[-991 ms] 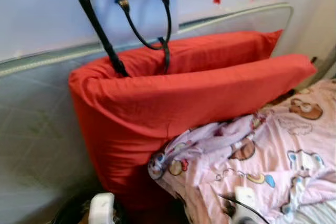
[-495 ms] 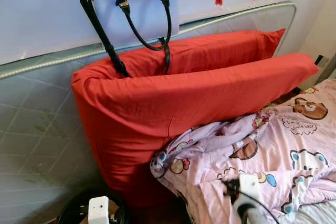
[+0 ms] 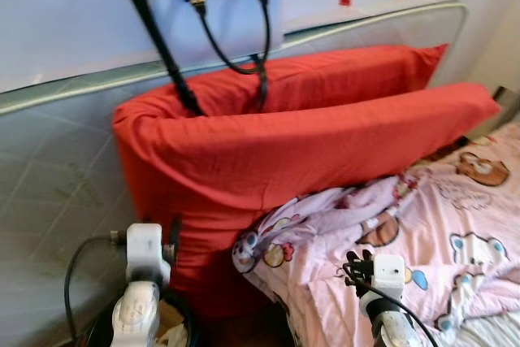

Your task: Clean up the room

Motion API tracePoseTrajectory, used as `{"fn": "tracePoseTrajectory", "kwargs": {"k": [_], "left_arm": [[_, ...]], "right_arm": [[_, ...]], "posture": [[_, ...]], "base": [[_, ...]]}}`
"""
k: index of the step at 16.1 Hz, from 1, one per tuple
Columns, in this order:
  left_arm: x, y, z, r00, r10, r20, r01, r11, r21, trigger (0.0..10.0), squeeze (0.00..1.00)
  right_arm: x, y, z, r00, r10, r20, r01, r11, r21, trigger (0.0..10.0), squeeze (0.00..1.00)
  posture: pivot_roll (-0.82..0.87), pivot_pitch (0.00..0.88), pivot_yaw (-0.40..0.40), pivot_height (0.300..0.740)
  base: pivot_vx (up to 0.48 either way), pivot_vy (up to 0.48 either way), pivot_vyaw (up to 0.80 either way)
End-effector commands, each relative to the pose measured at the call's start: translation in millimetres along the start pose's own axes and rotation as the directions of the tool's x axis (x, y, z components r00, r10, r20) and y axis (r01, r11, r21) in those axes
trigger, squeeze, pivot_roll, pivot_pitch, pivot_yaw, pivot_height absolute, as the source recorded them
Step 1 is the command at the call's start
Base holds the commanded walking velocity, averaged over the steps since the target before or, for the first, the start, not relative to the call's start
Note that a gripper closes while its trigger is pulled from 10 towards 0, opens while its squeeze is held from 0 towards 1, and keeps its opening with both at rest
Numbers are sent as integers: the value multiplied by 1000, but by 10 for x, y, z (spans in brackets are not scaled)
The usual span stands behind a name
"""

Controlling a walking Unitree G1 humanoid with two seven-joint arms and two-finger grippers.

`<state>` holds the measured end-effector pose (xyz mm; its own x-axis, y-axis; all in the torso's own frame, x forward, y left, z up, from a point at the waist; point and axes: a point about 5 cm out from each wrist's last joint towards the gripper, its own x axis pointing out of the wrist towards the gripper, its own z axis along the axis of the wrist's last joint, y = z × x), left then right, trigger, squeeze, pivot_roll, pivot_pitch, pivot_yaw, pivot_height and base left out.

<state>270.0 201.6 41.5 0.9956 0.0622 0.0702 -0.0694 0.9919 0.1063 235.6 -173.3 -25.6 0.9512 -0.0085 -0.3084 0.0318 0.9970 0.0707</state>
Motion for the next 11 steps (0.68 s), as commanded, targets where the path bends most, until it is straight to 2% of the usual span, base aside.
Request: {"fn": "tracePoseTrajectory", "kwargs": {"k": [1, 3, 5, 8, 9, 10, 11], "left_arm": [[-121, 8, -214, 990, -15, -139, 10, 999, -36, 10000, 0], [-143, 10, -199, 990, -24, -140, 19, 999, -35, 10000, 0], [-189, -16, -135, 994, -32, -105, 25, 997, -68, 10000, 0], [-200, -20, -132, 992, -40, -117, 32, 997, -74, 10000, 0], [-224, -6, -128, 995, -41, -93, 44, 998, 33, 10000, 0], [-257, 1, -119, 997, -57, -52, 64, 986, 156, 10000, 0], [-263, 6, -106, 997, -59, -44, 66, 981, 180, 10000, 0]], "right_arm": [[-32, 10, -24, 1000, 8, 1, -8, 1000, -8, 10000, 0], [-74, 0, -48, 1000, -4, 7, 4, 1000, -3, 10000, 0], [-105, -14, -62, 1000, -17, 9, 17, 1000, -7, 10000, 0], [-106, -10, -119, 999, -30, -41, 29, 1000, -8, 10000, 0], [-98, 7, -106, 999, -16, -36, 15, 1000, -14, 10000, 0], [-84, 18, -74, 1000, -3, -21, 2, 999, -32, 10000, 0], [-73, 9, -54, 1000, -8, -13, 8, 999, -40, 10000, 0]], "posture": [[11, 0, -21, 730], [11, 0, -22, 730], [11, 0, -23, 730], [7, 0, -23, 716], [7, 0, -25, 706], [13, 0, -29, 696], [10, 0, -26, 696]], "base": [[0, 0, 0], [0, 0, 0], [0, 0, 0], [0, 0, 0], [0, 0, 0], [0, 0, 0], [0, 0, 0]]}}
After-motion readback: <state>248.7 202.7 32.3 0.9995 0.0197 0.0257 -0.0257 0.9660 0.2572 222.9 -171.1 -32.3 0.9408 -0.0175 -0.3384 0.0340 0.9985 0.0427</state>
